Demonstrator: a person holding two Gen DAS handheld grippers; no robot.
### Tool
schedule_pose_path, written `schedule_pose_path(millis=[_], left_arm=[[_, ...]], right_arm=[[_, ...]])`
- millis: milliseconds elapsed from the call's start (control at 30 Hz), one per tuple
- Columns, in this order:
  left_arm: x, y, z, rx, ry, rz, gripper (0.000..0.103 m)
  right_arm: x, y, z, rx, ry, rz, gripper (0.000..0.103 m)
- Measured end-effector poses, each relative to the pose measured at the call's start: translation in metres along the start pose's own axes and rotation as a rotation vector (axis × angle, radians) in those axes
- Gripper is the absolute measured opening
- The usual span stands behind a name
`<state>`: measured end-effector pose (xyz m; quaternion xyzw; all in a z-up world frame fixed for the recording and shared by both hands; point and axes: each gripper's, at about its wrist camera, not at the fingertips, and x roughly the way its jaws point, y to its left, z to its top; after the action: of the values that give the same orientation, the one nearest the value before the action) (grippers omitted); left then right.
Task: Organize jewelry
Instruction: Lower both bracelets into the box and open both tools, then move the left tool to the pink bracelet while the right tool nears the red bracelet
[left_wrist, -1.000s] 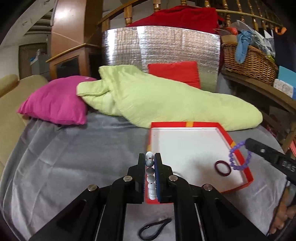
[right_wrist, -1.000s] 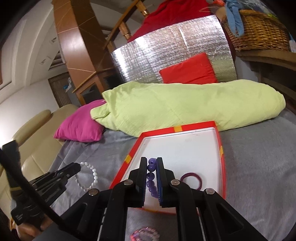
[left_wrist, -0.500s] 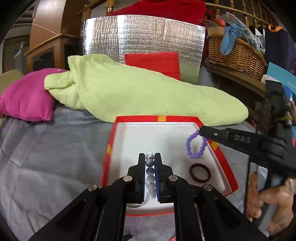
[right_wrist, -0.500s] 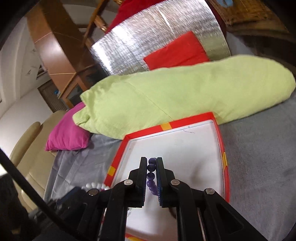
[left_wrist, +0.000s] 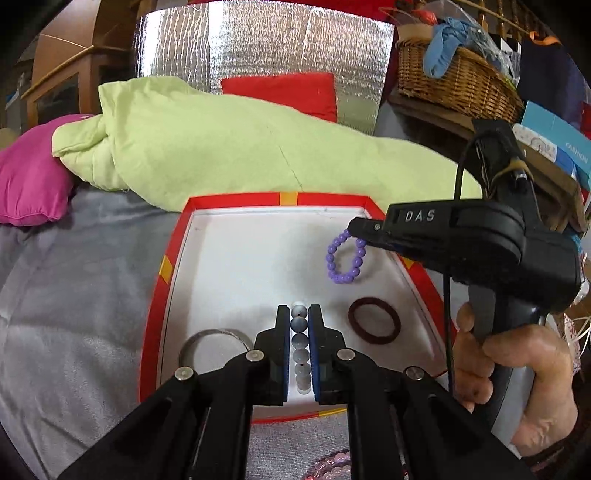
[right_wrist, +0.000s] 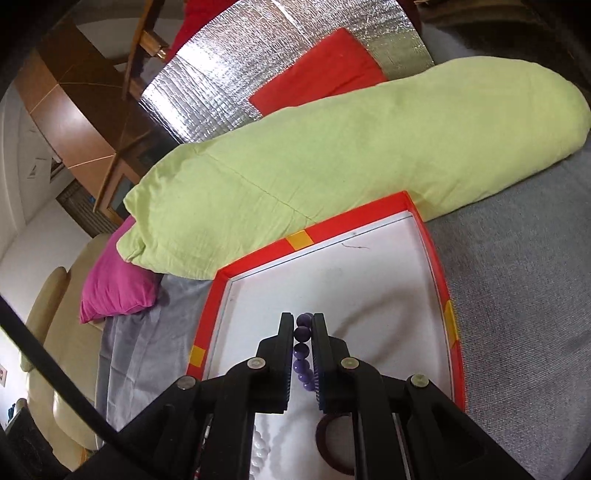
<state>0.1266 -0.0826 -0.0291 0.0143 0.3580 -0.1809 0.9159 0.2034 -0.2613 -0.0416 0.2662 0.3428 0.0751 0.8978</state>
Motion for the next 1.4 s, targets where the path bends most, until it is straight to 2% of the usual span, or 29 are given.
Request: schedule_pose_path(millis=[33, 100, 167, 233, 400, 500, 533, 600, 700, 833, 1100, 1300, 1400], left_arm=[[0.001, 0.000, -0.001, 0.005, 0.005, 0.008, 0.011], [0.001, -0.001, -0.001, 0.012, 0.020, 0.030, 0.022], [-0.003, 0.002, -0.002, 0.012, 0.011, 0.041, 0.049], [-0.009, 0.005, -0.003, 0.010, -0.012, 0.069, 0.056], [-0.022, 0.028, 0.000, -0.046, -0.035, 0.113, 0.061], [-0.031, 0.048, 0.000, -0.104, -0.044, 0.155, 0.064], [-0.035, 0.055, 0.000, -0.121, -0.050, 0.178, 0.064], [-0.041, 0.065, -0.002, -0.139, -0.053, 0.219, 0.064], [-0.050, 0.079, -0.007, -0.144, -0.052, 0.278, 0.065], [-0.059, 0.089, -0.012, -0.127, -0.044, 0.332, 0.065], [-0.077, 0.100, -0.025, -0.122, -0.026, 0.349, 0.066], [-0.082, 0.109, -0.043, -0.155, 0.041, 0.330, 0.068], [-0.083, 0.112, -0.052, -0.185, 0.071, 0.308, 0.068]], right_arm=[[0.000, -0.002, 0.000, 0.006, 0.002, -0.007, 0.014], [-0.001, -0.006, -0.001, 0.025, 0.006, -0.011, 0.014], [-0.003, -0.011, 0.000, 0.044, 0.015, -0.022, 0.016], [-0.009, -0.012, 0.000, 0.039, 0.001, -0.033, 0.016], [-0.027, -0.011, -0.001, 0.027, -0.008, -0.050, 0.016], [-0.042, -0.012, -0.006, 0.034, -0.009, -0.053, 0.029], [-0.048, -0.012, -0.009, 0.034, -0.005, -0.058, 0.037], [-0.060, -0.010, -0.014, 0.018, -0.008, -0.072, 0.042], [-0.079, -0.006, -0.020, -0.027, -0.020, -0.112, 0.042], [-0.102, -0.008, -0.030, -0.022, -0.033, -0.113, 0.042], [-0.132, -0.012, -0.070, -0.025, 0.030, -0.122, 0.042], [-0.136, -0.008, -0.106, -0.035, 0.123, -0.075, 0.042], [-0.128, 0.000, -0.121, -0.047, 0.183, -0.019, 0.042]])
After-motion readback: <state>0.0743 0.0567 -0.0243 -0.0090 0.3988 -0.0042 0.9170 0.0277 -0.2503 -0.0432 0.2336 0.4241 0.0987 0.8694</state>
